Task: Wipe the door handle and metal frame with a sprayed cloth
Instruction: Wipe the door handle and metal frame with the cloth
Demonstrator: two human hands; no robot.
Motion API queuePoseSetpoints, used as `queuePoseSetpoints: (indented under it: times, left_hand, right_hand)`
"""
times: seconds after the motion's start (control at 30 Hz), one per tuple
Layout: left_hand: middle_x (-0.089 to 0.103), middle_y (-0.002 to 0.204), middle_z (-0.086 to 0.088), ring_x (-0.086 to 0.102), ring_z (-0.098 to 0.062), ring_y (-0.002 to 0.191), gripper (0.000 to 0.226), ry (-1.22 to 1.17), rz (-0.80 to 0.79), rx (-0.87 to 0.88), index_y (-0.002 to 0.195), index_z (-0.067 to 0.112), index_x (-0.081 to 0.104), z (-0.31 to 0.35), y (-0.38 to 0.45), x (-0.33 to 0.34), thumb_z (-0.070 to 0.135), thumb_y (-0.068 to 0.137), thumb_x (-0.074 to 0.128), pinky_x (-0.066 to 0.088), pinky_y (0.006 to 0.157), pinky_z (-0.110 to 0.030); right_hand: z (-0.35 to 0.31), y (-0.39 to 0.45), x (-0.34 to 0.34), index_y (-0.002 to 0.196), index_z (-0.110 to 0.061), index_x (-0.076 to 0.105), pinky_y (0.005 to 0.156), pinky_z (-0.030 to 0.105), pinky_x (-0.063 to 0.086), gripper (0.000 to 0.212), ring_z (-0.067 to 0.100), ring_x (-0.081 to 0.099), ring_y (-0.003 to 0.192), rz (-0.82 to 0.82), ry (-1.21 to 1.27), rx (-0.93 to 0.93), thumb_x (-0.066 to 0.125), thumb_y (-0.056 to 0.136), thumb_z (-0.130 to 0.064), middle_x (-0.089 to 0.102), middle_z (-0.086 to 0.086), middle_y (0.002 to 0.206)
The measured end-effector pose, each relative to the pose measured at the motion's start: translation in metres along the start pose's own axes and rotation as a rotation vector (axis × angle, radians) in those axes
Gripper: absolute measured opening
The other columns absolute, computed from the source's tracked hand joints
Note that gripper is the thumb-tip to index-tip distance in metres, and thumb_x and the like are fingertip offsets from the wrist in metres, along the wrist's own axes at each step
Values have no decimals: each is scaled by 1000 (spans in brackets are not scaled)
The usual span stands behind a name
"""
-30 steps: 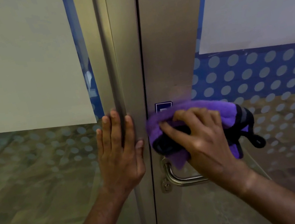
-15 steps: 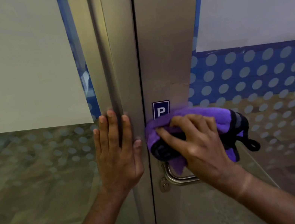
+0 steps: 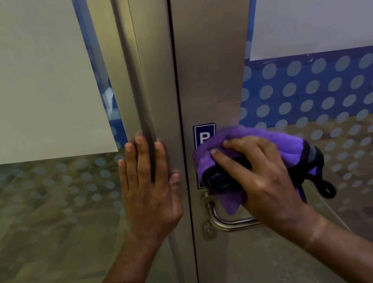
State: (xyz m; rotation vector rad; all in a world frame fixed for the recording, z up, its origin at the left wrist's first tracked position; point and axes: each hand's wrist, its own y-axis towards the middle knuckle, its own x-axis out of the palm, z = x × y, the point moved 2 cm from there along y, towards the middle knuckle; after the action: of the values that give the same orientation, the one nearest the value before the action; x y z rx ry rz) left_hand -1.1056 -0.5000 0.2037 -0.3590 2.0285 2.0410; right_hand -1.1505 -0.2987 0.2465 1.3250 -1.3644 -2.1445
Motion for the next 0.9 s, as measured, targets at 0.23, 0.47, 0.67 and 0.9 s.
queuePoseSetpoints:
  times: [0.23, 0.47, 0.67, 0.9]
  left_hand:
    - [-13, 167, -3, -9, -23, 155, 67, 1, 5, 15, 158, 16, 2, -1, 0, 0, 33, 102, 34, -3, 126, -42]
    - [-13, 167, -3, -8, -24, 155, 71, -6, 4, -1, 158, 16, 3, 1, -1, -1, 29, 99, 40, -1, 126, -44]
    - [-13, 167, -2, -9, -23, 155, 72, -3, 2, 9, 158, 16, 2, 1, 0, -2, 29, 98, 40, -2, 126, -42]
    - [-12, 167, -3, -8, -25, 155, 73, -15, -8, 6, 158, 16, 4, -1, 0, -2, 28, 98, 44, -2, 126, -43]
  right_hand:
    - [9, 0, -16, 115, 1, 70, 74, 26, 39, 43, 24, 47, 90, 81, 30, 158, 78, 74, -1, 58, 15, 102]
    - [-16, 18, -9, 112, -1, 71, 67, 39, 49, 25, 29, 54, 83, 55, 64, 20, 61, 94, -15, 64, 16, 90]
    - [-6, -10, -9, 110, -3, 72, 60, 39, 51, 27, 30, 58, 76, -142, 12, -24, 60, 89, -14, 64, 13, 87]
    - [-18, 32, -7, 113, -5, 71, 66, 41, 42, 27, 30, 48, 81, 123, -41, 30, 71, 86, -11, 61, 16, 87]
